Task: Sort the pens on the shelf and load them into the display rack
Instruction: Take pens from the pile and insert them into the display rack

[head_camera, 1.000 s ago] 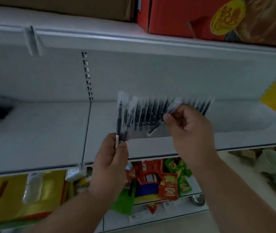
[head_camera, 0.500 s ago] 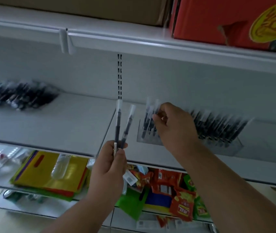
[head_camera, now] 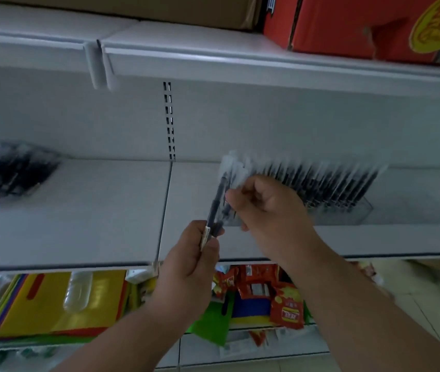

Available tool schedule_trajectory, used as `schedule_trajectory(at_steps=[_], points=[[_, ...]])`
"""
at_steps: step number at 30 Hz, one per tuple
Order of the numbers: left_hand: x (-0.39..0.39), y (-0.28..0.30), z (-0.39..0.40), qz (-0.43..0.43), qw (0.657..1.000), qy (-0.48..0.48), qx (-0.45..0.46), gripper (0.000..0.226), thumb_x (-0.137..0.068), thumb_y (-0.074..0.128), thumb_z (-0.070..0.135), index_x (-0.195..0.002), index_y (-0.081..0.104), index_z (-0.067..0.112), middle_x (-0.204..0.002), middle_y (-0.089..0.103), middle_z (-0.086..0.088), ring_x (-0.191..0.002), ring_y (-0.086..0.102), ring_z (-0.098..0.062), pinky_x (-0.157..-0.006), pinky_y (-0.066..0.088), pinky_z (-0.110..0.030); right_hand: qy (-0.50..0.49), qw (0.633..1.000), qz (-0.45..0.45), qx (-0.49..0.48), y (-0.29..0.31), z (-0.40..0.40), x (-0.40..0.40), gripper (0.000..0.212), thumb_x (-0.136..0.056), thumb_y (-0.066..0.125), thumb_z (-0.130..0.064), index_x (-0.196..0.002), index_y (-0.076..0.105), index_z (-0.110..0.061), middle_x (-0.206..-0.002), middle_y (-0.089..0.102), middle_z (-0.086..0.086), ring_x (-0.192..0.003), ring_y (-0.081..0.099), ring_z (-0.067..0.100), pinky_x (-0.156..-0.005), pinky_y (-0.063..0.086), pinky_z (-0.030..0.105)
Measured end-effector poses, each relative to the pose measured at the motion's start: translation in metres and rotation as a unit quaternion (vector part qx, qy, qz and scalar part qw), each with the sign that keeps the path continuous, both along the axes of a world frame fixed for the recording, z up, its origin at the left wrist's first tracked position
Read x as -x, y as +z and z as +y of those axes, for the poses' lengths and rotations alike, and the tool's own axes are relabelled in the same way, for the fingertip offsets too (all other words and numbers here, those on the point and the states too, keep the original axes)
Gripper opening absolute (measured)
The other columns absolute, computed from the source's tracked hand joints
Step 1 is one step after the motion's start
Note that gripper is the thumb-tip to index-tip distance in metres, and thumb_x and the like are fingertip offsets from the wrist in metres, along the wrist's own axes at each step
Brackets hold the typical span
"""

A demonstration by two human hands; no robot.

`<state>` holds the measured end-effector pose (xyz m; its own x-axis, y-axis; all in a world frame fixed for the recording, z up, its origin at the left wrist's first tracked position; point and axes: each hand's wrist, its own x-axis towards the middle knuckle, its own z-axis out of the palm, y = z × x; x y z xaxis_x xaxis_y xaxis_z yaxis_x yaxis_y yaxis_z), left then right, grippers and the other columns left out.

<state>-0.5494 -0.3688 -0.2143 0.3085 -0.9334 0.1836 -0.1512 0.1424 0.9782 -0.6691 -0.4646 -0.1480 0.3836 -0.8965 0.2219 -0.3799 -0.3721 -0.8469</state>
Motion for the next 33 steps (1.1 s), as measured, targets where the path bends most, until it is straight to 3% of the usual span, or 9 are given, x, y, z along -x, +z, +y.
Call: schedule_trajectory(at_steps=[4,8,11,14,18,22,26,33], points=[[-0.003,0.003,-0.002,-0.049,0.997,-0.059,-0.001,0.014,-0.093,0.04,0.036,-0.099,0.053,0.038,-0.064,0.047,0.005,-0.057,0.042,-0.015,-0.054,0.04,-0.045,-0.025,0.998,-0.057,-0.016,0.008,0.007,0.006,0.023,-0.095,0.061,-0.023,-0.078,0.061,-0.008,-0.061,0.06,0.009,-0.052,0.056,0.011,-0.055,0.05,0.029],[-0.015,-0.003,-0.001,0.011,1.0,-0.011,-0.01,0.018,-0.1,0.04,0.029,-0.098,0.057,0.035,-0.06,0.042,0.006,-0.056,0.038,-0.017,-0.055,0.034,-0.041,-0.13,0.986,-0.102,0.024,0.022,-0.006,0.022,0.024,-0.097,0.059,-0.027,-0.077,0.061,-0.013,-0.058,0.061,0.006,-0.056,0.06,0.021,-0.061,0.052,0.04],[-0.023,-0.007,0.004,0.022,0.999,0.015,-0.028,0.029,-0.102,0.04,0.015,-0.096,0.057,0.037,-0.059,0.039,0.003,-0.055,0.036,-0.019,-0.055,0.035,-0.038,-0.208,0.97,-0.053,0.112,0.023,-0.021,0.028,0.023,-0.095,0.061,-0.031,-0.08,0.062,-0.014,-0.065,0.063,0.005,-0.063,0.063,0.023,-0.063,0.052,0.037],[-0.029,-0.006,0.008,0.011,0.999,0.019,-0.024,0.028,-0.102,0.04,0.015,-0.097,0.056,0.037,-0.06,0.04,0.002,-0.056,0.038,-0.019,-0.055,0.037,-0.039,-0.204,0.966,0.006,0.158,0.017,-0.021,0.021,0.018,-0.094,0.062,-0.031,-0.082,0.062,-0.018,-0.068,0.063,0.0,-0.064,0.06,0.015,-0.061,0.047,0.025],[-0.037,-0.005,0.013,0.009,0.999,0.025,-0.02,0.03,-0.101,0.041,0.014,-0.095,0.057,0.038,-0.061,0.041,0.001,-0.056,0.039,-0.02,-0.055,0.038,-0.038,-0.191,0.952,0.121,0.206,0.005,-0.022,0.009,0.021,-0.096,0.059,-0.032,-0.084,0.06,-0.016,-0.067,0.058,-0.005,-0.061,0.055,0.013,-0.056,0.046,0.029],[-0.042,-0.006,0.019,0.003,0.999,0.034,-0.024,0.029,-0.102,0.042,0.015,-0.094,0.057,0.039,-0.061,0.041,-0.002,-0.056,0.039,-0.019,-0.055,0.04,-0.04,-0.175,0.943,0.197,0.202,-0.005,-0.022,0.002,0.023,-0.098,0.057,-0.032,-0.086,0.059,-0.013,-0.071,0.058,-0.005,-0.065,0.056,0.016,-0.057,0.04,0.028],[-0.046,-0.008,0.021,-0.001,0.999,0.035,-0.026,0.027,-0.102,0.042,0.016,-0.096,0.057,0.038,-0.061,0.041,-0.001,-0.056,0.04,-0.019,-0.055,0.042,-0.044,-0.203,0.94,0.195,0.191,-0.003,-0.024,-0.005,0.024,-0.097,0.056,-0.035,-0.086,0.058,-0.014,-0.071,0.061,0.0,-0.065,0.058,0.019,-0.059,0.047,0.03],[-0.046,-0.01,0.018,0.001,0.999,0.03,-0.016,0.025,-0.101,0.043,0.018,-0.097,0.057,0.038,-0.061,0.042,0.001,-0.058,0.041,-0.02,-0.056,0.04,-0.04,-0.208,0.94,0.232,0.137,-0.014,-0.028,-0.005,0.028,-0.097,0.057,-0.035,-0.076,0.048,-0.019,-0.066,0.055,-0.004,-0.063,0.055,0.015,-0.053,0.035,0.025]])
